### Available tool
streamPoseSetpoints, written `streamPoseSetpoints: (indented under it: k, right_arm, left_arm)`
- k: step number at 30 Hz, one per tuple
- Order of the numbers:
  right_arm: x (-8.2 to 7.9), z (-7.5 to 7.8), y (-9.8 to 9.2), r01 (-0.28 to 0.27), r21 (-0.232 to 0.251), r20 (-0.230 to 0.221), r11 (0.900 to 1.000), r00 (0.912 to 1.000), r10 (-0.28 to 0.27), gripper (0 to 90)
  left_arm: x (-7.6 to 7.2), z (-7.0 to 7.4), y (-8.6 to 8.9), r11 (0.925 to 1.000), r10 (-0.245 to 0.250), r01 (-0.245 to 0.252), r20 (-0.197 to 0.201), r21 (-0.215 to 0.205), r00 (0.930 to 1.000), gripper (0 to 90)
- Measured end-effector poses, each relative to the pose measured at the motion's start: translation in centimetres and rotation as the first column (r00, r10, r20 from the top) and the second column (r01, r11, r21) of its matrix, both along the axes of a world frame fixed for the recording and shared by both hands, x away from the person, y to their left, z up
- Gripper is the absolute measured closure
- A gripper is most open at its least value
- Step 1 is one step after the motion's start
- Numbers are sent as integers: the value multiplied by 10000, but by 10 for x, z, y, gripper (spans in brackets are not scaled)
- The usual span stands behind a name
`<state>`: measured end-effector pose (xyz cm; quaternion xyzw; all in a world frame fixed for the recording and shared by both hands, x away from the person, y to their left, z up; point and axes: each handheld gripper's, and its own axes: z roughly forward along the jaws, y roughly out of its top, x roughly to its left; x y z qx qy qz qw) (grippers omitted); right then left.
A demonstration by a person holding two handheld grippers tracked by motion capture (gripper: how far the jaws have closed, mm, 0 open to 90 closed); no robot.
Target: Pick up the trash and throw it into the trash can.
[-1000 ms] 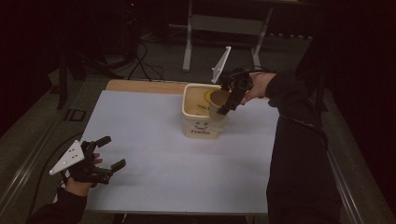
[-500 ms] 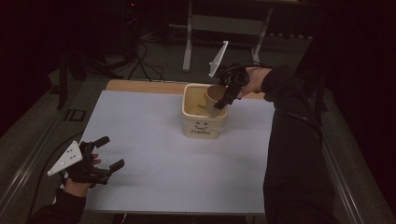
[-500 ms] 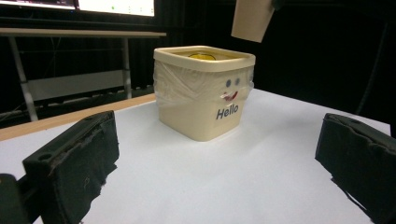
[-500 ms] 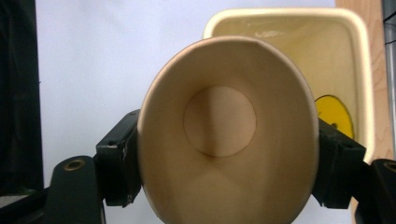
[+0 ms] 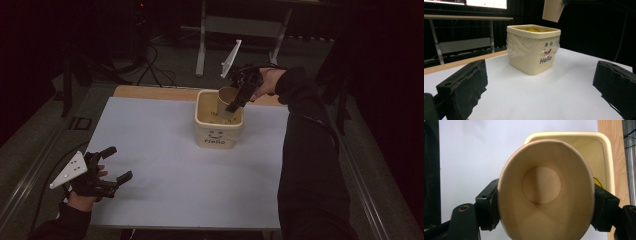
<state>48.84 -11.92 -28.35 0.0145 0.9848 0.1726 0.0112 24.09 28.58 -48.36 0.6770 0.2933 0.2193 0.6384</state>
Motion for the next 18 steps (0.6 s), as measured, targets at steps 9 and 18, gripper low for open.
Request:
streamPoseSetpoints:
  k: [9,18]
  right_arm:
    - [9,-1,1,104,51,0,9999,9999,-104,248]
    - [21,-2,7,181,27,65,9998,9998,-181,246]
  left_arm:
    - [0,-1,0,10000,-3,3,-26,-23,10000,7]
    - [-1,0,1,10000,-1,1,6,-14,10000,7]
